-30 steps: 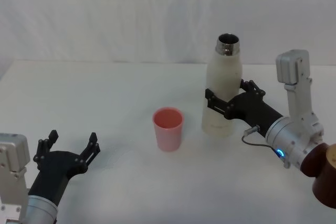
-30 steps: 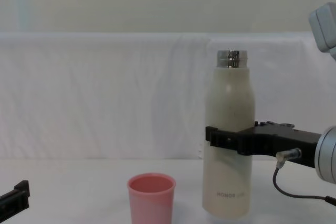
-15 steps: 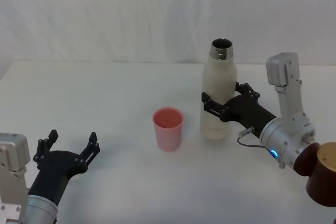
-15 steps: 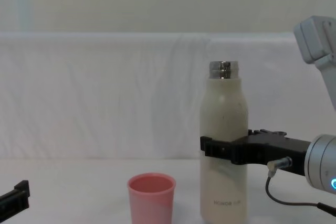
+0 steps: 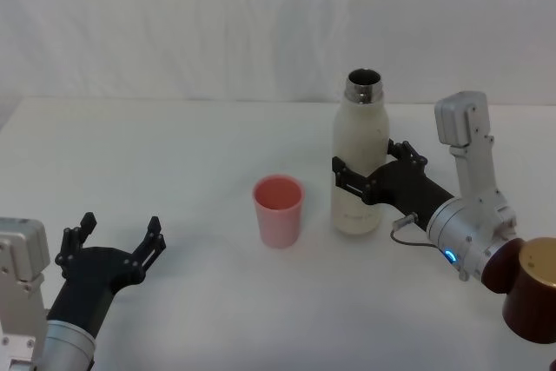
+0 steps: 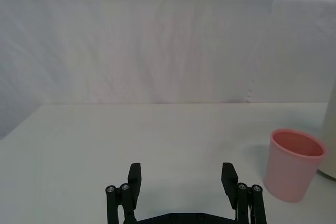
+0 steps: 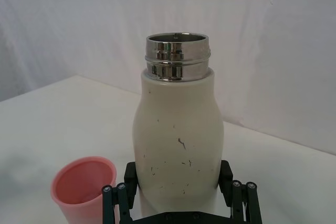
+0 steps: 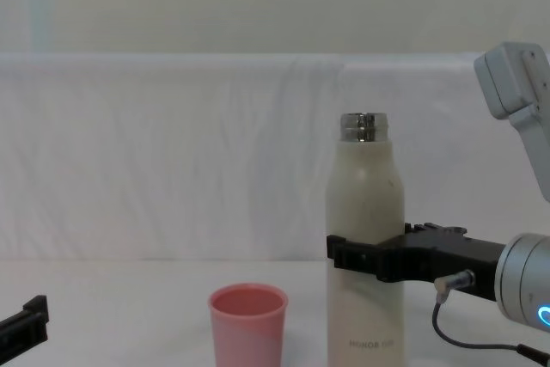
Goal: Grasp the thermos with one hand and pour water into the cup lid.
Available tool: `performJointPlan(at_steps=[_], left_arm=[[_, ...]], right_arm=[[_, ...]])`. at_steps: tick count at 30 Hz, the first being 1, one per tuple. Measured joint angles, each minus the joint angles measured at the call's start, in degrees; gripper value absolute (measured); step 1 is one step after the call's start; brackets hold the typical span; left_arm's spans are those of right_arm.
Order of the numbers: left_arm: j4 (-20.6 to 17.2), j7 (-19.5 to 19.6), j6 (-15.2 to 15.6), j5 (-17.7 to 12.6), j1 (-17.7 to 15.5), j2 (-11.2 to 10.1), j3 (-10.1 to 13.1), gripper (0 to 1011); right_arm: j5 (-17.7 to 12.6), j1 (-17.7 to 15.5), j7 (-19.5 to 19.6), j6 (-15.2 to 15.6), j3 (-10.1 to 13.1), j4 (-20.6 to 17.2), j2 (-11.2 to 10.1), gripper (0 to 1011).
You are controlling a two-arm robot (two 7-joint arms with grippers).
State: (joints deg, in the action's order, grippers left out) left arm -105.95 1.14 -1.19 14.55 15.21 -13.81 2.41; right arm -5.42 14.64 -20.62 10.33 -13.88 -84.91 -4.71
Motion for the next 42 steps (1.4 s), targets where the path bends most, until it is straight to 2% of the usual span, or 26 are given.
performJointPlan(at_steps=[42], left_arm=[[0.00,0.00,0.00,0.00,0.00,0.00,0.00,1001]], right_arm=[[-5.76,0.29,3.34,-1.36,-3.79,1.07,-3.37,952]])
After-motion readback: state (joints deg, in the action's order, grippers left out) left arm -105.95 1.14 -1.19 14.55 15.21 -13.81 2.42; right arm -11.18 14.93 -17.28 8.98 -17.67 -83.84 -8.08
